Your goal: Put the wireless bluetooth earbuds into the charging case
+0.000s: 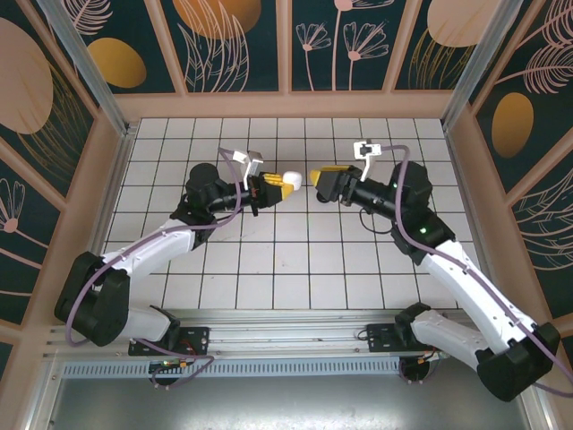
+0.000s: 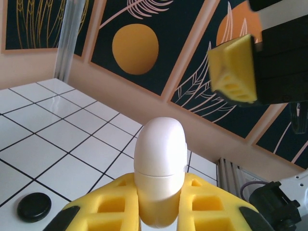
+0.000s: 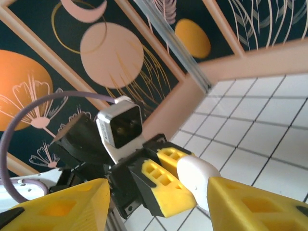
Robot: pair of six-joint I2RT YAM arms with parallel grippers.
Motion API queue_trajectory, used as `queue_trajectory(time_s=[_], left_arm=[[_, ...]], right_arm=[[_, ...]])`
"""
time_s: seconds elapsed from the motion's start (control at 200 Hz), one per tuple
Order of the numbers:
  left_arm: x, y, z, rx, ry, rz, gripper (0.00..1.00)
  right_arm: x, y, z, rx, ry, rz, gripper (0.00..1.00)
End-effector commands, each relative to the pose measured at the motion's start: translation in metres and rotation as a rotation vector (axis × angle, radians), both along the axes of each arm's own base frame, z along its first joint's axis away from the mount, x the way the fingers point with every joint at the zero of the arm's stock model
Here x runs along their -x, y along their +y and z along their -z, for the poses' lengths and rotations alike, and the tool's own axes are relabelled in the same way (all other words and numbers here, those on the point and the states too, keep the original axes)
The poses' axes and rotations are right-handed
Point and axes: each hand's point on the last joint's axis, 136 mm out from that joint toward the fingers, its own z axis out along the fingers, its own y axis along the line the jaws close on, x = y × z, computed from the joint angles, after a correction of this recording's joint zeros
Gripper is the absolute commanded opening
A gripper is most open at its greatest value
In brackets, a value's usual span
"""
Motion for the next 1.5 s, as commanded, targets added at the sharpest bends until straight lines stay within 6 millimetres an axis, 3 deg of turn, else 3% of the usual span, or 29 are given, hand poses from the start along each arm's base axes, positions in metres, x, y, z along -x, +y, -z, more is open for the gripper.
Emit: queue_trajectory(time_s=[0.0, 0.21, 0.636, 0.956, 1.251, 1.496], left_arm=[[-0.003, 0.001, -0.019, 0.022, 0.008, -0.010, 0.00], [-0.012, 0.003, -0.027, 0.008, 0.073, -0.027, 0.00], [0.006, -0.003, -0.049, 0.084, 0.120, 0.123, 0.00], [0.008, -0.006, -0.030, 0.044, 0.169, 0.163, 0.00], [0.014, -0.007, -0.033, 0.049, 0.171, 0.193, 0.00], [0.015, -0.007, -0.032, 0.047, 0.184, 0.202, 0.00]], right_arm=[[-0.010, -0.001, 0.012, -0.029, 0.000, 0.028, 0.56], [-0.010, 0.003, 0.039, -0.061, -0.007, -0.009, 0.52], [-0.008, 0.023, 0.041, -0.110, 0.032, -0.146, 0.50], [-0.013, 0.027, 0.034, -0.131, 0.026, -0.153, 0.48], [-0.012, 0.038, 0.039, -0.134, 0.052, -0.206, 0.35], [-0.007, 0.050, 0.041, -0.126, 0.061, -0.275, 0.31]])
